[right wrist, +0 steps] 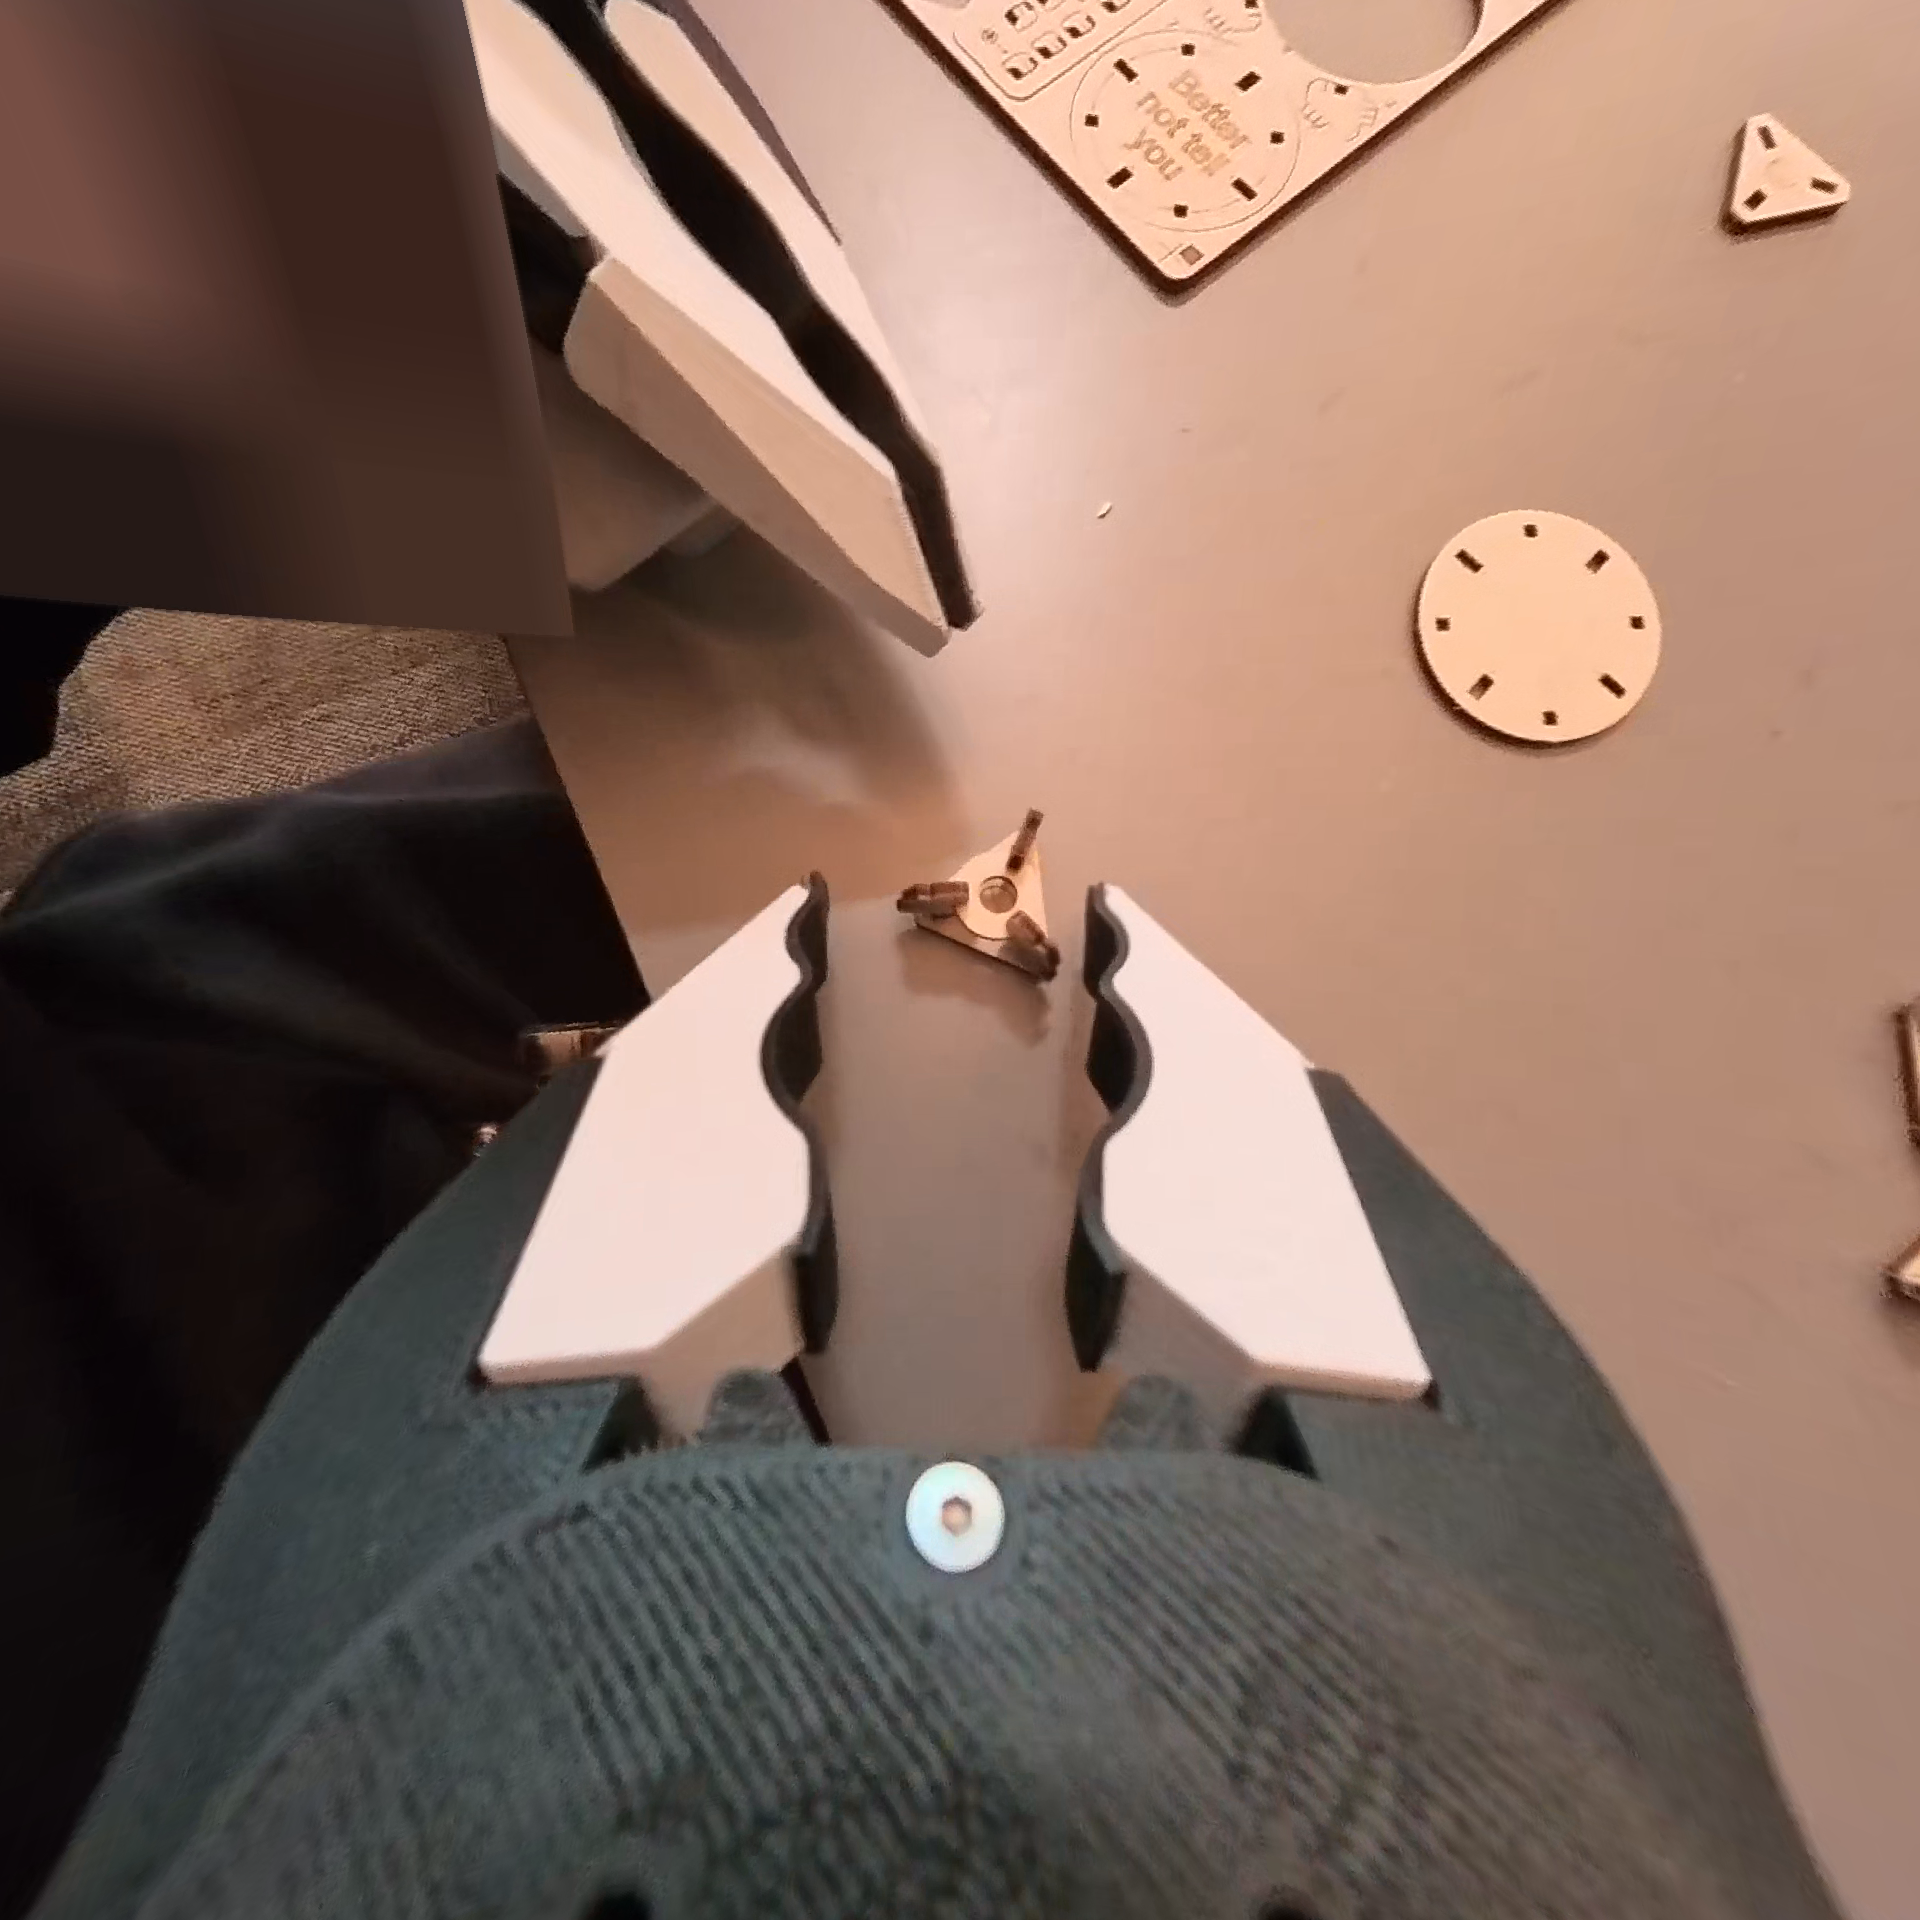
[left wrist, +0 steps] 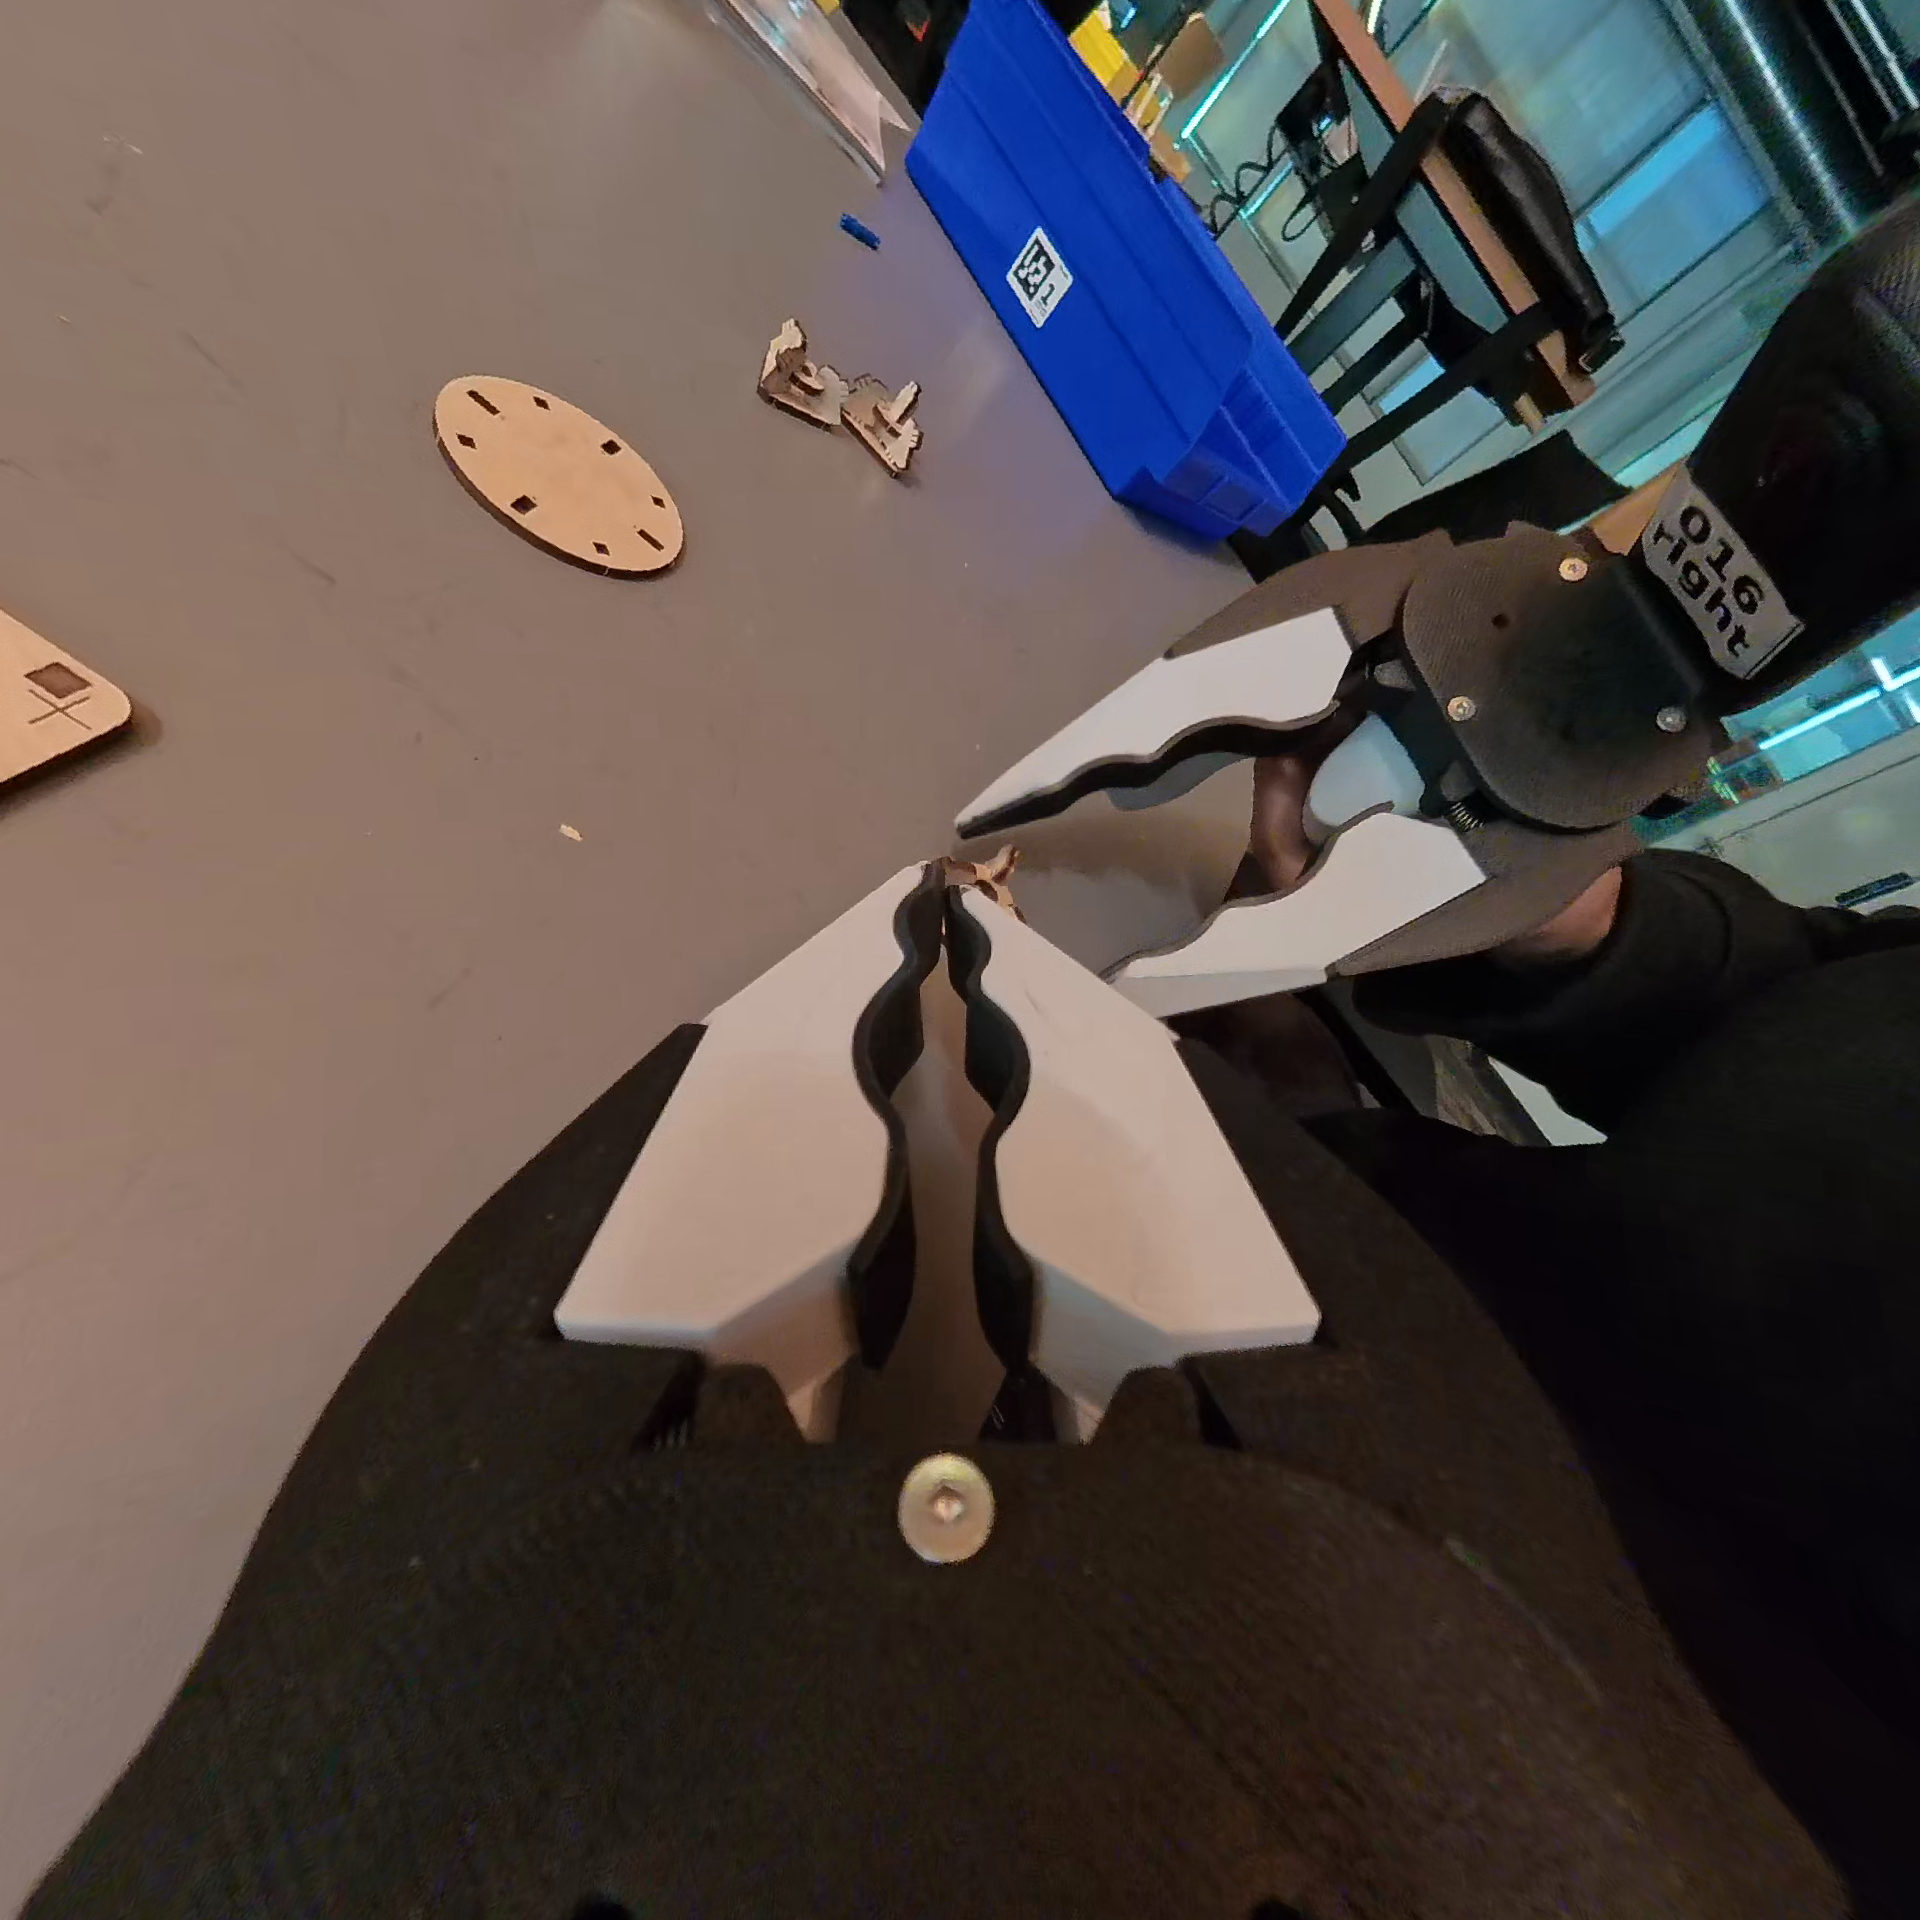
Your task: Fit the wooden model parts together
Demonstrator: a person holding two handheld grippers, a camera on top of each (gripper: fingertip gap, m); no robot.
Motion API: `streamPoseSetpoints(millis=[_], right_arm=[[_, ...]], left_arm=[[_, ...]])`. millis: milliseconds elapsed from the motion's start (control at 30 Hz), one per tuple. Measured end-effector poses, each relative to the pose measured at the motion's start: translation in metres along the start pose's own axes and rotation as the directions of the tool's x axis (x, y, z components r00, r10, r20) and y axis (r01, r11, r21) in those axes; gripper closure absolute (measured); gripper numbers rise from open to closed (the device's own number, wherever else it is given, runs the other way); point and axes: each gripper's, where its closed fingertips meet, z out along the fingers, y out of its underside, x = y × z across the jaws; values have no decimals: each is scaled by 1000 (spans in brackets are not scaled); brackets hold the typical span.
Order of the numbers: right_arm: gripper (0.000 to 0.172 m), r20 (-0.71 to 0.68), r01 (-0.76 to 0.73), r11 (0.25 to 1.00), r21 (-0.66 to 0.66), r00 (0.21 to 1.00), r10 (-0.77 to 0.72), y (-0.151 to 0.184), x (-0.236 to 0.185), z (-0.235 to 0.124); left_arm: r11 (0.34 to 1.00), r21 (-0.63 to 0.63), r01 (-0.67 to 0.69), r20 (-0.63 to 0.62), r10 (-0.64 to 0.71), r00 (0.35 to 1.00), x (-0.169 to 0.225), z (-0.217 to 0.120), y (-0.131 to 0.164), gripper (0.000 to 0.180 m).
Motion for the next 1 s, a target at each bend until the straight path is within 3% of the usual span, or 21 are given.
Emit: streamPoseSetpoints(millis=[367,1000], right_arm=[[146,6,61,998,-22,998,-61,0,4,1],[146,57,88,994,-67,995,-85,1,7,1]], left_arm=[[1000,4,4,-6,-3,1000,1,0,0,180],[1000,8,11,-16,-11,1000,1,-1,-1,180]])
